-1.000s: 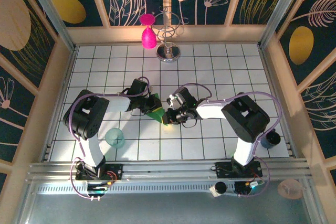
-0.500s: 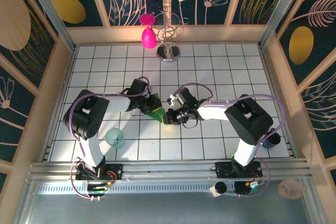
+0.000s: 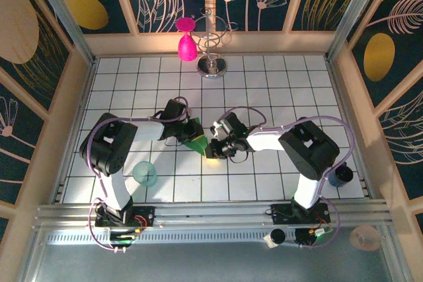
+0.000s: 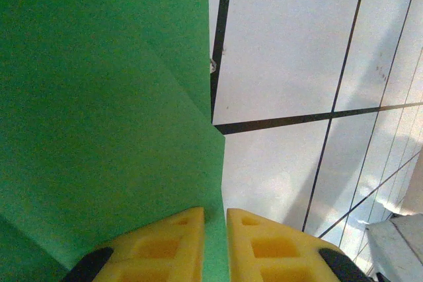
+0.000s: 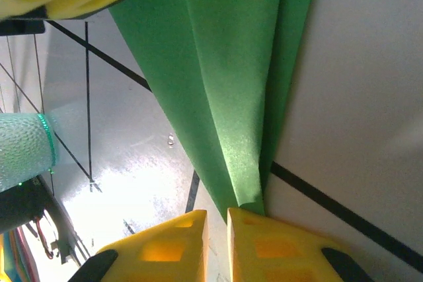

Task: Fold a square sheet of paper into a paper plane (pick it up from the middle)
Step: Fourth fold the wing at the center of the table.

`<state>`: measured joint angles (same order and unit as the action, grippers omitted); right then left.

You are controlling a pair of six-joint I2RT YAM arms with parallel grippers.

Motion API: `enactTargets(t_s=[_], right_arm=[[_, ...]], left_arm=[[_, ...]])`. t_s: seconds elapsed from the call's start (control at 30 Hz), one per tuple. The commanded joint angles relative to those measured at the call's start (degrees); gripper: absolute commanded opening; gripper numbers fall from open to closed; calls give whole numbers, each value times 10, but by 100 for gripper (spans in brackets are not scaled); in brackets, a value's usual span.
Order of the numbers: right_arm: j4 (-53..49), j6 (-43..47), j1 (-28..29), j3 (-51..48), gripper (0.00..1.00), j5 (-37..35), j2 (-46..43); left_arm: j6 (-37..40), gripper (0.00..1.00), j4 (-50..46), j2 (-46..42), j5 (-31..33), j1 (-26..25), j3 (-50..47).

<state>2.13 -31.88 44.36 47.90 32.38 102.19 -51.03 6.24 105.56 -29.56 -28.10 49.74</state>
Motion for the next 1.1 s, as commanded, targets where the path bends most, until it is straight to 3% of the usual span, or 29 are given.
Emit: enactTargets(t_s=[0.0, 0.17, 0.7, 1.07], right_arm=[[-17, 4, -1, 9, 19, -24, -57], [-17, 3, -13, 16, 21, -47, -57], [15, 5, -9, 40, 17, 22, 27], [2, 9, -6, 36, 17, 18, 54]], left_arm=[[11, 18, -4, 5, -2, -1, -3], [11, 18, -4, 5, -3, -1, -2], [8, 18, -1, 1, -3, -1, -6], [8, 18, 2, -3, -7, -1, -1]])
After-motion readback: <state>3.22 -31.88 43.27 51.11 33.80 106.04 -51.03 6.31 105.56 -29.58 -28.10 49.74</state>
